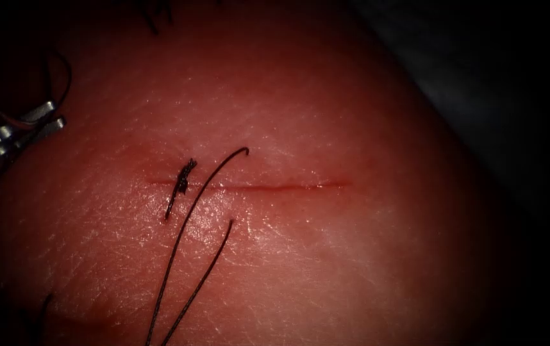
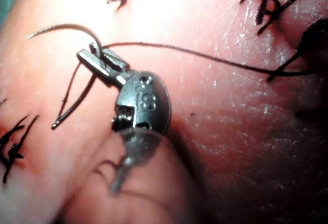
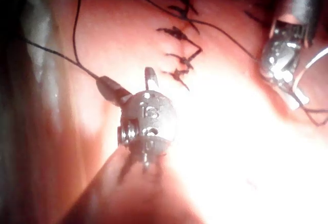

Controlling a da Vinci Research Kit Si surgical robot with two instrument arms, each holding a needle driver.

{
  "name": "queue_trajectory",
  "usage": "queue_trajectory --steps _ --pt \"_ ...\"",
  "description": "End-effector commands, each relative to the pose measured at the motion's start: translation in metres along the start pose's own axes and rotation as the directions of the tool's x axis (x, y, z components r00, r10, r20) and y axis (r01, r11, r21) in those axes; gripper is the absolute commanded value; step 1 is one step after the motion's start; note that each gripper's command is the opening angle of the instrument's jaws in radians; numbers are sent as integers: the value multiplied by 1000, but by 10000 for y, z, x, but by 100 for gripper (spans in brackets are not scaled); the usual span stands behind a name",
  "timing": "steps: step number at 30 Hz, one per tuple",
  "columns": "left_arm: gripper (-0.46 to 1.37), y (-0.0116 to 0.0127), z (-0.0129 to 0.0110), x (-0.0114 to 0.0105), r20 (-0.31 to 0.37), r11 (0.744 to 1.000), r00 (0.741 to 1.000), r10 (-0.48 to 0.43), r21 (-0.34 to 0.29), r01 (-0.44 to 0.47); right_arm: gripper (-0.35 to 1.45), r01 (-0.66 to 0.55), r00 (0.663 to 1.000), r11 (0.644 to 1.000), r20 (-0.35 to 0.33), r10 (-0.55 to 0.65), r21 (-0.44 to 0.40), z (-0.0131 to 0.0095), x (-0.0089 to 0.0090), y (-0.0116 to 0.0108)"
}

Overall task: Wound Closure
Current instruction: Pull the string through the cut with the right gripper

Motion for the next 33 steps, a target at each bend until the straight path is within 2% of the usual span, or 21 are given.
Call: queue_trajectory --steps 1,7,14,18,25,29,33 --pt "-35 1 -1 0 -1 1000 1000 0 -5 0 98 -8 1000 1000 -10 8 -17 -6 -3 4" --pt "-35 1 -3 -1 -2 1000 1000 1 -5 -1 96 -23 1000 997 -23 21 -79 -40 -26 33" --pt "-35 2 -2 -1 -3 1000 1000 -6 -13 6 94 -30 998 991 58 38 -134 -75 -71 74" --pt "-35 4 0 0 -5 1000 1000 -2 -13 2 92 -42 995 988 88 55 -150 -87 -89 94" --pt "-35 9 2 0 -10 1000 1000 8 -28 -8 87 -41 991 984 119 63 -171 -89 -115 120" --pt "-35 11 5 1 -31 997 999 45 -67 -47 69 -39 988 981 137 66 -191 -81 -132 132" --pt "-35 12 9 2 -45 993 998 44 -105 -48 57 -32 988 978 142 62 -204 -68 -147 139"
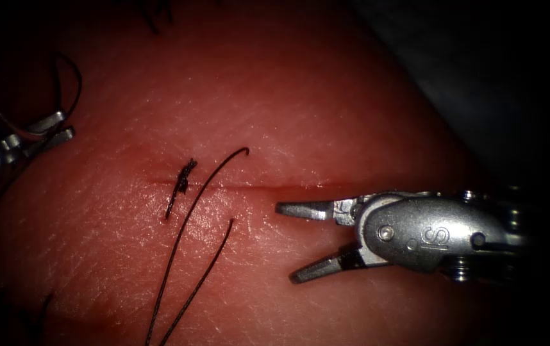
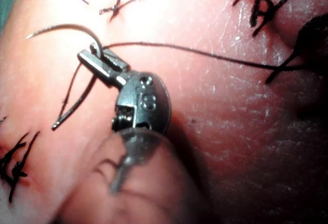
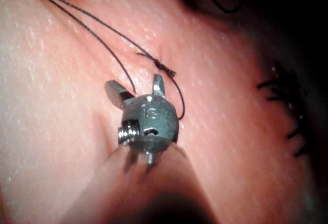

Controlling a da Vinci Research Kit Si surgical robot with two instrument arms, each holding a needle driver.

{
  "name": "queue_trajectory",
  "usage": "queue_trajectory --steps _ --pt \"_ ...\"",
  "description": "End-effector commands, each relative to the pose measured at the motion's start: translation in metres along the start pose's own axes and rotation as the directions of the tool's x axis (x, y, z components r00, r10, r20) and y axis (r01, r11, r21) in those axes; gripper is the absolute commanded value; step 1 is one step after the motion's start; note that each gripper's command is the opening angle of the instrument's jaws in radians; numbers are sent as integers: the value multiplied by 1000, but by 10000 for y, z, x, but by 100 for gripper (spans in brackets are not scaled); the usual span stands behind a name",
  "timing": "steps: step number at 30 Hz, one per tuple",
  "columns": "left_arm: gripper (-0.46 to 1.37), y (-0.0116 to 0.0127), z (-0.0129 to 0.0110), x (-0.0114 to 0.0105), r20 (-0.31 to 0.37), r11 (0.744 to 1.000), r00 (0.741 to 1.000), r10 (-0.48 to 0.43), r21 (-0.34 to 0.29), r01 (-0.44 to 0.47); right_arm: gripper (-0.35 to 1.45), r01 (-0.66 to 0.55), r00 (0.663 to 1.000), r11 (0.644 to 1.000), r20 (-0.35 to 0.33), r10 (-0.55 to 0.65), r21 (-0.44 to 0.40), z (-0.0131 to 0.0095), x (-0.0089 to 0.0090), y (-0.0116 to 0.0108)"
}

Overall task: Wound Closure
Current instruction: Pull the string through the cut with the right gripper

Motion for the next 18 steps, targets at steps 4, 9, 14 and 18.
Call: queue_trajectory --steps 4,9,14,18 --pt "-35 2 5 0 -11 999 1000 -5 -54 4 58 -6 1000 1000 -7 6 -13 20 -13 0" --pt "-35 5 14 3 -20 994 1000 -15 -108 13 58 -17 1000 999 -12 17 -32 47 -33 -5" --pt "-35 3 20 4 -18 991 1000 -21 -131 18 48 -26 999 999 -19 26 -35 56 -41 -6" --pt "-35 1 23 4 -17 989 1000 -25 -144 22 26 -46 999 999 -16 45 -30 65 -45 -8"
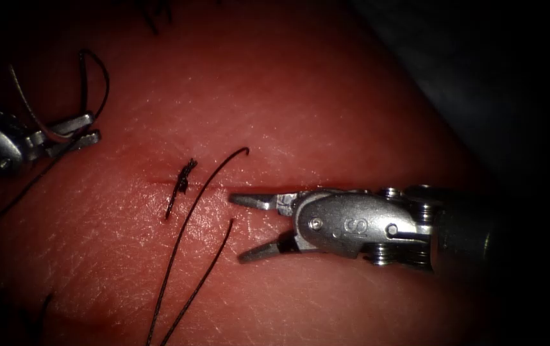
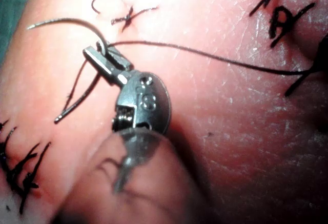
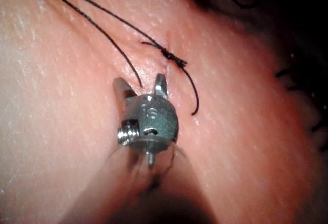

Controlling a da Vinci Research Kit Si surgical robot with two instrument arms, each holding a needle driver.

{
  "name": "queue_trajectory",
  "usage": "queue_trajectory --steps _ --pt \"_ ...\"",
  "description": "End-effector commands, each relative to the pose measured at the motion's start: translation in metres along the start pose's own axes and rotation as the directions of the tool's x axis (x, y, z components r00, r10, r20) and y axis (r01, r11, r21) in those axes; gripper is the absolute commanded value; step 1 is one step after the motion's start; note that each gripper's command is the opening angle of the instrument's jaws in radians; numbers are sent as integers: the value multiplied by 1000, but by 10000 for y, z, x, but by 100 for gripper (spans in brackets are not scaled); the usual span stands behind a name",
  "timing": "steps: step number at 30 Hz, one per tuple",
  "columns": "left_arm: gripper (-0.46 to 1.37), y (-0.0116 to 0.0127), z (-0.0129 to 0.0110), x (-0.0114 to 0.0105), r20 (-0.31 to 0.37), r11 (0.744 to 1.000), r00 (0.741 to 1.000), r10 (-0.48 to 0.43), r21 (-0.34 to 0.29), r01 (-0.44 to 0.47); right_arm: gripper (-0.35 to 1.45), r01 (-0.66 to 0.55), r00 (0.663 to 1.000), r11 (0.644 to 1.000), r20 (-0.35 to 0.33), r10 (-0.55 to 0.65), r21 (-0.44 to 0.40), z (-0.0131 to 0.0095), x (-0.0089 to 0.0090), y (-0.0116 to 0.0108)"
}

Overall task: Wound Closure
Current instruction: Pull the string through the cut with the right gripper

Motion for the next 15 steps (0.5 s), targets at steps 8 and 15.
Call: queue_trajectory --steps 8,15 --pt "-35 2 4 0 2 1000 1000 -2 -27 2 13 -3 1000 1000 -9 3 1 11 5 -1" --pt "-35 2 5 -1 2 999 1000 -2 -33 2 -35 5 1000 999 -28 -4 34 10 7 -7"
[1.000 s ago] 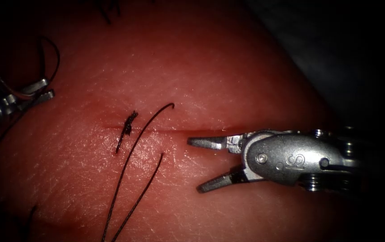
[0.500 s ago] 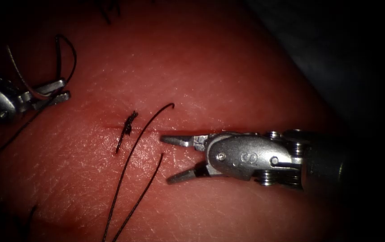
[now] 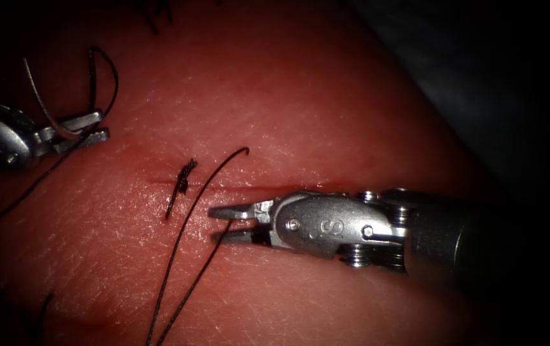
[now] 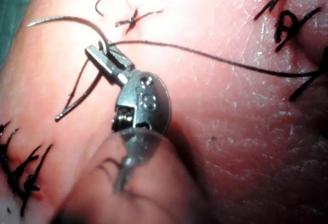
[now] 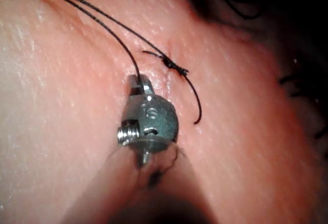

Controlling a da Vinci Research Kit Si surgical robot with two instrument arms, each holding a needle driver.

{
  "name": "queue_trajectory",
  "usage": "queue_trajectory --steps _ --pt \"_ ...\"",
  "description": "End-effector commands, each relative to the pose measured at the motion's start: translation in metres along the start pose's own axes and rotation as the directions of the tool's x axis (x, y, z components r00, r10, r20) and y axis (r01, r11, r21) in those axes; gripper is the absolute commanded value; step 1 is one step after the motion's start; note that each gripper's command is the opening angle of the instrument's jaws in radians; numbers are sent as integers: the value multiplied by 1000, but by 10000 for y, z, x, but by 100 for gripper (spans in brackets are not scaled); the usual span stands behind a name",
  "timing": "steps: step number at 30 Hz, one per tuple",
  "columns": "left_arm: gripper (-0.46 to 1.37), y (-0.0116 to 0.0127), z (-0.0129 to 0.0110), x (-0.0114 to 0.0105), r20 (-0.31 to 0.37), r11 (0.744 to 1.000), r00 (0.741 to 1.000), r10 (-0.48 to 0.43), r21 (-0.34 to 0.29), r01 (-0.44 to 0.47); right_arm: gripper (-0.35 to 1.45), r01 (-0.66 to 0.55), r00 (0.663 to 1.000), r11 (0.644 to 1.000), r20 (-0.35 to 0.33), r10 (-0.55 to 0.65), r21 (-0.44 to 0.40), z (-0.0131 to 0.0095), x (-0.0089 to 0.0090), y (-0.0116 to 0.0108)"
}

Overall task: Wound Closure
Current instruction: Pull the string through the cut with the right gripper

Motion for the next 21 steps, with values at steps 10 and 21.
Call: queue_trajectory --steps 10,21 --pt "-35 -1 1 -4 1 1000 1000 0 -18 0 -35 16 1000 999 -8 -15 36 -14 22 -37" --pt "-35 6 3 -4 1 1000 1000 5 -19 -5 -35 52 999 993 -4 -52 105 -18 70 -103"
